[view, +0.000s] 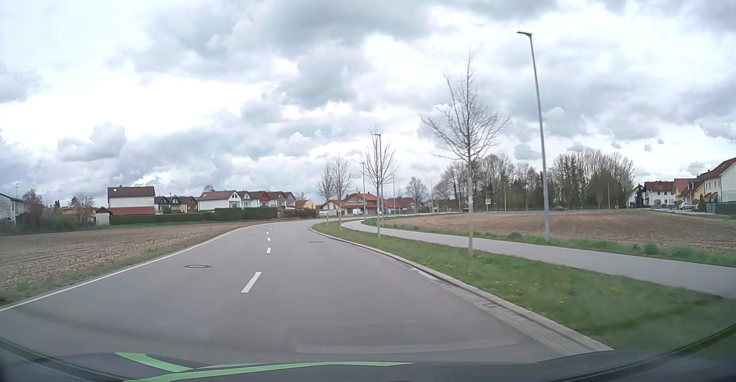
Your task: Follow the waypoints while adhering to traffic rules and regulations
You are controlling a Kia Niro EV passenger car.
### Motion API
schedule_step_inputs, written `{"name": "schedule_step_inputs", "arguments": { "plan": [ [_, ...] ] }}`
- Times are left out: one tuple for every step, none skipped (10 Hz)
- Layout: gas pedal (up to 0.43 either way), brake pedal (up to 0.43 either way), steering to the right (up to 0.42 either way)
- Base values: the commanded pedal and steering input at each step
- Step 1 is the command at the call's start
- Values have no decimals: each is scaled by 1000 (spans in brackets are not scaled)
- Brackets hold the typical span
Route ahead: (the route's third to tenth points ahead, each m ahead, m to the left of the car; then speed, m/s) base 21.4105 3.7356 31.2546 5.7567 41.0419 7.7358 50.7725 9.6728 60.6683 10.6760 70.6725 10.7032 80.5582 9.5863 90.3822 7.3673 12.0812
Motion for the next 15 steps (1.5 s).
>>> {"name": "schedule_step_inputs", "arguments": {
  "plan": [
    [118,0,-63],
    [118,0,-63],
    [118,0,-63],
    [118,0,-63],
    [118,0,-61],
    [118,0,-59],
    [118,0,-58],
    [118,0,-56],
    [118,0,-54],
    [118,0,-52],
    [118,0,-48],
    [118,0,-42],
    [118,0,-36],
    [118,0,-26],
    [110,0,-20]
  ]
}}
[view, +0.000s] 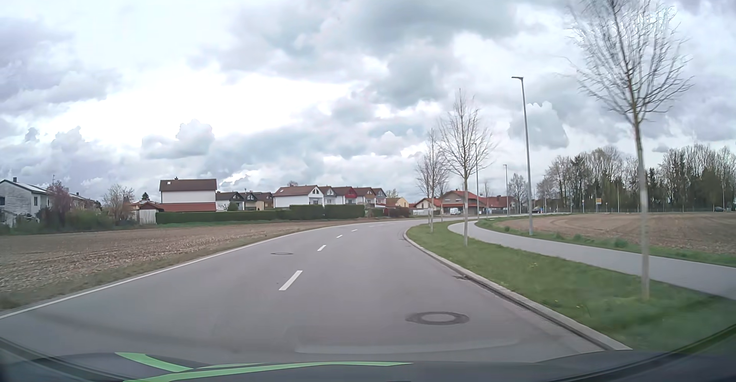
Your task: Follow the waypoints while adhering to traffic rules and regulations
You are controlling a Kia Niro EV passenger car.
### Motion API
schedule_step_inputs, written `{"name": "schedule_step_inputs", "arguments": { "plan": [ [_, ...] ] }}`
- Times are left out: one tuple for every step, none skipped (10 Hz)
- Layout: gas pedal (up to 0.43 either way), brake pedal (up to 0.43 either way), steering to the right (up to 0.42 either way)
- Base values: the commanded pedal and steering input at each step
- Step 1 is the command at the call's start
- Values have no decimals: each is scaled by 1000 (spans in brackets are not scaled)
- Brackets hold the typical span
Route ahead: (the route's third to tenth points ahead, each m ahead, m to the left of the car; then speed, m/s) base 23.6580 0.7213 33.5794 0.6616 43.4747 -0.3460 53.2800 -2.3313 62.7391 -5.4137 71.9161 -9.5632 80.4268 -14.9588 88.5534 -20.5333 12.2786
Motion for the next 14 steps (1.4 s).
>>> {"name": "schedule_step_inputs", "arguments": {
  "plan": [
    [98,0,-16],
    [98,0,-14],
    [98,0,-13],
    [98,0,-12],
    [98,0,-10],
    [98,0,-4],
    [98,0,-1],
    [98,0,3],
    [87,0,7],
    [87,0,8],
    [87,0,10],
    [79,0,13],
    [79,0,17],
    [79,0,18]
  ]
}}
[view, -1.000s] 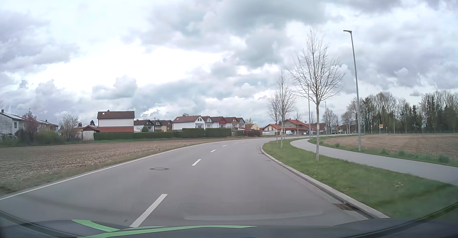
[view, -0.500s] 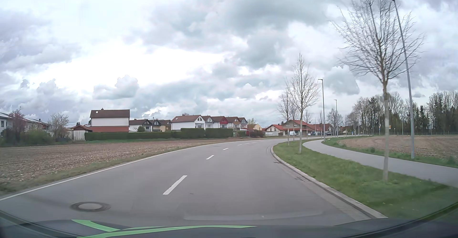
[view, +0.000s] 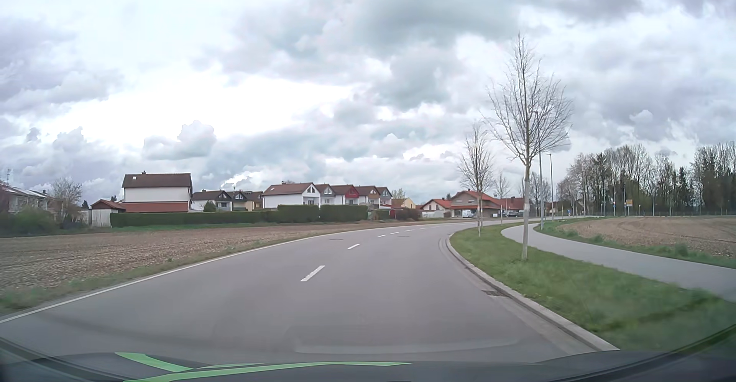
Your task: Follow the waypoints while adhering to traffic rules and regulations
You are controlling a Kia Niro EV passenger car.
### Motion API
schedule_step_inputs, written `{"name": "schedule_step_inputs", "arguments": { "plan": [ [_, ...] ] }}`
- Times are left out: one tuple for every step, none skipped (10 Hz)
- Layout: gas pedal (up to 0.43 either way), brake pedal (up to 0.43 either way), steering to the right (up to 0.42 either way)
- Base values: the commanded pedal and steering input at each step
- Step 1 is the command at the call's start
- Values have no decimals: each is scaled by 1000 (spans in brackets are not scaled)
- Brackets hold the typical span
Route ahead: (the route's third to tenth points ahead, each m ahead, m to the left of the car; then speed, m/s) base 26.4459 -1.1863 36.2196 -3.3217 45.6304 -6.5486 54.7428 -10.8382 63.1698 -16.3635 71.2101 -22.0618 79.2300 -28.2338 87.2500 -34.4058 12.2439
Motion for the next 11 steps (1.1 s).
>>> {"name": "schedule_step_inputs", "arguments": {
  "plan": [
    [79,0,19],
    [79,0,19],
    [79,0,20],
    [87,0,23],
    [87,0,25],
    [87,0,25],
    [87,0,26],
    [87,0,27],
    [87,0,28],
    [87,0,30],
    [87,0,31]
  ]
}}
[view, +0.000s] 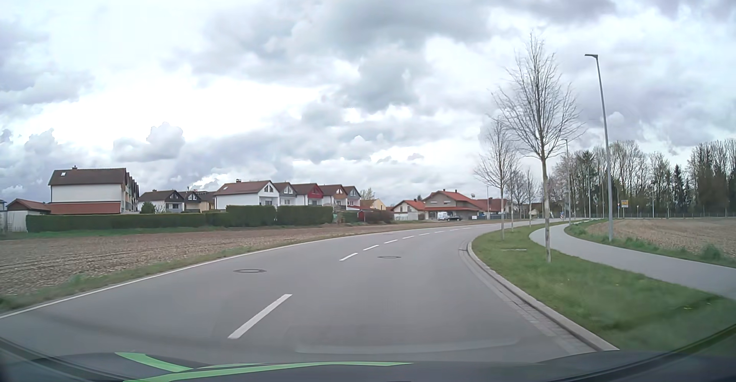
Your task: Follow the waypoints while adhering to traffic rules and regulations
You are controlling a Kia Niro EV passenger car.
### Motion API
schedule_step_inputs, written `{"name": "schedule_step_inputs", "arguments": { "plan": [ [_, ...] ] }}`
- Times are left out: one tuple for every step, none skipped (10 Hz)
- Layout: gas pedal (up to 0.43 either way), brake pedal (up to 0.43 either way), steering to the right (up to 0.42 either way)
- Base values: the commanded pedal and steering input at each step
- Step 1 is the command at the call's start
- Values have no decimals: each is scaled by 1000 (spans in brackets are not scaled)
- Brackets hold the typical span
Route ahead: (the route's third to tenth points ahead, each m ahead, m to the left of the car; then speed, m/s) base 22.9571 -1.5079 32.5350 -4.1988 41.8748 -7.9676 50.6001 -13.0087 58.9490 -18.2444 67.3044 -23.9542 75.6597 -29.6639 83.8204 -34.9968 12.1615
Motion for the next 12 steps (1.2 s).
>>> {"name": "schedule_step_inputs", "arguments": {
  "plan": [
    [87,0,31],
    [87,0,32],
    [87,0,33],
    [87,0,35],
    [87,0,35],
    [87,0,37],
    [87,0,39],
    [87,0,43],
    [87,0,45],
    [87,0,48],
    [87,0,50],
    [87,0,53]
  ]
}}
